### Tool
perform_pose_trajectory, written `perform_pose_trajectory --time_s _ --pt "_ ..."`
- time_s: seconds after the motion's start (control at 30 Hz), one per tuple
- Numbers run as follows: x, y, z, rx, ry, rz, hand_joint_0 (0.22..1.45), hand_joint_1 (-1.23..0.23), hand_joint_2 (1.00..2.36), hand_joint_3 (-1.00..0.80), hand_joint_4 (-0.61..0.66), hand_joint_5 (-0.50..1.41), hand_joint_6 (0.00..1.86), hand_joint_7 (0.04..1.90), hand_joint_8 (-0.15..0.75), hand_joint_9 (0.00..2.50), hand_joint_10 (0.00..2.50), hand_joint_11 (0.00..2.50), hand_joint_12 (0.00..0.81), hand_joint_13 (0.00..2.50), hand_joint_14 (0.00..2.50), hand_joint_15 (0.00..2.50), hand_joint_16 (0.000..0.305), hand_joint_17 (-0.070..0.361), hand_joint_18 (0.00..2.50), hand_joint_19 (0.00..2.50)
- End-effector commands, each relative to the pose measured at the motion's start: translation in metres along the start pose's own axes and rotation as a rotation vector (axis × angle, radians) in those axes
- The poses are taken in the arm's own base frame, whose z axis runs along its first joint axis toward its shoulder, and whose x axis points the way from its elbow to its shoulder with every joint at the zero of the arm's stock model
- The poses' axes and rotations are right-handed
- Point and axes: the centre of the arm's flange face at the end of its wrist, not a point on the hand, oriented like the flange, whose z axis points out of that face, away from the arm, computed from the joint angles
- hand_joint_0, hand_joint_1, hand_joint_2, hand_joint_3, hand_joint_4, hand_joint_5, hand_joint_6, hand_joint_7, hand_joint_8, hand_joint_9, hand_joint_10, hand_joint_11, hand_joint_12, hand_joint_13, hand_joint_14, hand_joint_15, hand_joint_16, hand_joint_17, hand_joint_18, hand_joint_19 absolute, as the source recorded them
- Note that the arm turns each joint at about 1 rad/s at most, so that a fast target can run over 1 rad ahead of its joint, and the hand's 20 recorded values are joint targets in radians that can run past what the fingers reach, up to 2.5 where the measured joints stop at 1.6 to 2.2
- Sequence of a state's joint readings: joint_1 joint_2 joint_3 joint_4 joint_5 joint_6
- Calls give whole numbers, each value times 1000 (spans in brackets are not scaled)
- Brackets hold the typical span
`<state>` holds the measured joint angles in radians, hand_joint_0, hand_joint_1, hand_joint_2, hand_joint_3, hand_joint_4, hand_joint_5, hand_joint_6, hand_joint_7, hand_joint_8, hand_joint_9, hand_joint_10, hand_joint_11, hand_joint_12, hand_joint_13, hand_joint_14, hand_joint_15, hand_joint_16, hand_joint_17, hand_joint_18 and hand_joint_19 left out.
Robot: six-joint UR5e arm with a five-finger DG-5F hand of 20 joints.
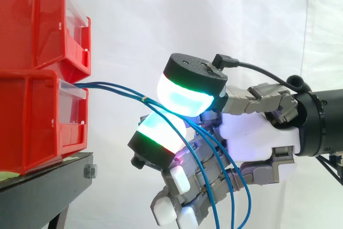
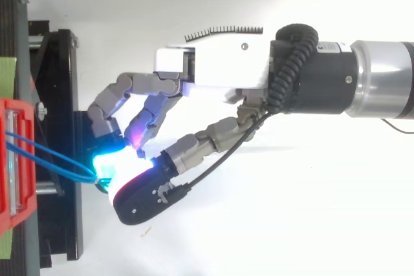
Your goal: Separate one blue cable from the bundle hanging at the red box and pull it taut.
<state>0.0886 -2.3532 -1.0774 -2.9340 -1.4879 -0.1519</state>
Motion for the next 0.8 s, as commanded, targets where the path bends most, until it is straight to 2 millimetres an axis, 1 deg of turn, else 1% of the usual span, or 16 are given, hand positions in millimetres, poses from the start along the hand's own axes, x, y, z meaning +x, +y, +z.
perform_pose_trajectory --time_s 0.0,0.03,0.13,0.2,0.47,0.57,0.63,0.7,0.77 --pt "0 0 0 1 1 0 710 -906 1006 -419 -125 -161 915 1119 272 952 19 816 306 828 16 424 34 76 812 422" --pt "0 0 0 0 0 0 734 -902 1000 -498 -137 -161 915 1123 273 952 21 805 303 830 16 426 34 76 817 411" --pt "0 0 0 -2 0 0 748 -898 1000 -500 -168 -160 916 1176 267 956 21 803 301 831 17 419 33 75 818 404" --pt "0 0 0 -2 0 0 745 -905 1000 -500 -174 -157 919 1179 267 957 22 813 299 831 16 420 33 74 819 403" --pt "0 0 0 -2 0 0 674 -940 1000 -500 -80 -142 909 1156 266 962 21 818 295 826 16 432 32 73 809 412" --pt "0 0 0 0 0 0 639 -944 1000 -500 -100 -128 898 1165 260 979 21 810 292 825 16 424 32 72 806 418" --pt "0 0 0 -2 0 0 618 -941 1000 -500 -90 -122 894 1154 259 986 21 807 292 828 18 429 32 72 806 418" --pt "-1 0 0 -1 -1 0 609 -946 1000 -500 -77 -119 890 1150 259 987 22 806 291 829 18 428 32 72 807 417" --pt "0 0 0 -2 0 0 607 -967 1000 -500 -90 -117 887 1153 258 989 22 803 292 829 16 425 32 72 807 417"
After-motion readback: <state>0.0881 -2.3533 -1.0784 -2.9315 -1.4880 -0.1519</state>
